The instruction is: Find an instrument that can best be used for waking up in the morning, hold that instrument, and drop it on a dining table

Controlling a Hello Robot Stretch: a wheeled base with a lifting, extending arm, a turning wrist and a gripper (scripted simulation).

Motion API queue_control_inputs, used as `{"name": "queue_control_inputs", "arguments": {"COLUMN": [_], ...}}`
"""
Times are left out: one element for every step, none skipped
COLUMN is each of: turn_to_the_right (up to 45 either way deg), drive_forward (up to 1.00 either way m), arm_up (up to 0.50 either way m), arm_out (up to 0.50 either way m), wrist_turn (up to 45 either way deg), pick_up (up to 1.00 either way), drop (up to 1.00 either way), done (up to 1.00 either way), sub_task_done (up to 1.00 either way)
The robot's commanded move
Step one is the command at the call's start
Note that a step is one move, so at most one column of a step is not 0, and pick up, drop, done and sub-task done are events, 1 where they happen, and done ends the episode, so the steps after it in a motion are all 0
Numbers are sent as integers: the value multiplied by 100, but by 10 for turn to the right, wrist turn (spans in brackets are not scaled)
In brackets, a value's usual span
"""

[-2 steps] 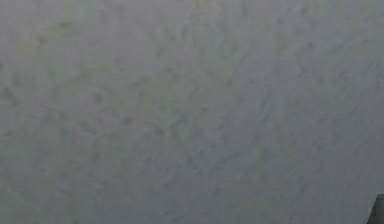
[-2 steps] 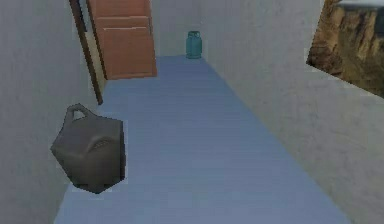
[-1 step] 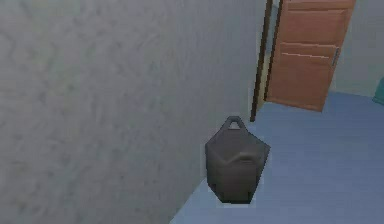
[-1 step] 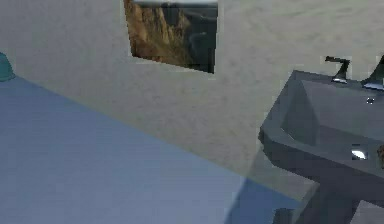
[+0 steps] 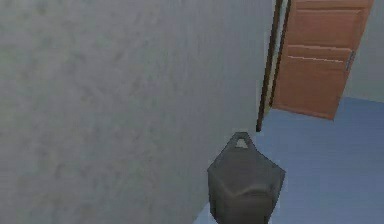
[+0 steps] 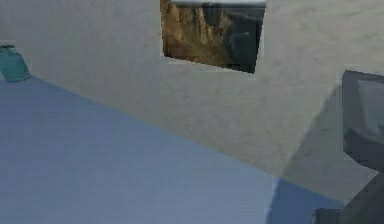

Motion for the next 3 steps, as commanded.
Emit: {"name": "queue_control_inputs", "arguments": {"turn_to_the_right": [450, 240, 0], "drive_forward": [0, 0, 75], "arm_up": [0, 0, 0], "arm_out": [0, 0, 0], "wrist_turn": [0, 0, 0], "pick_up": [0, 0, 0], "drop": [0, 0, 0], "done": [0, 0, 0], "sub_task_done": [0, 0, 0]}}
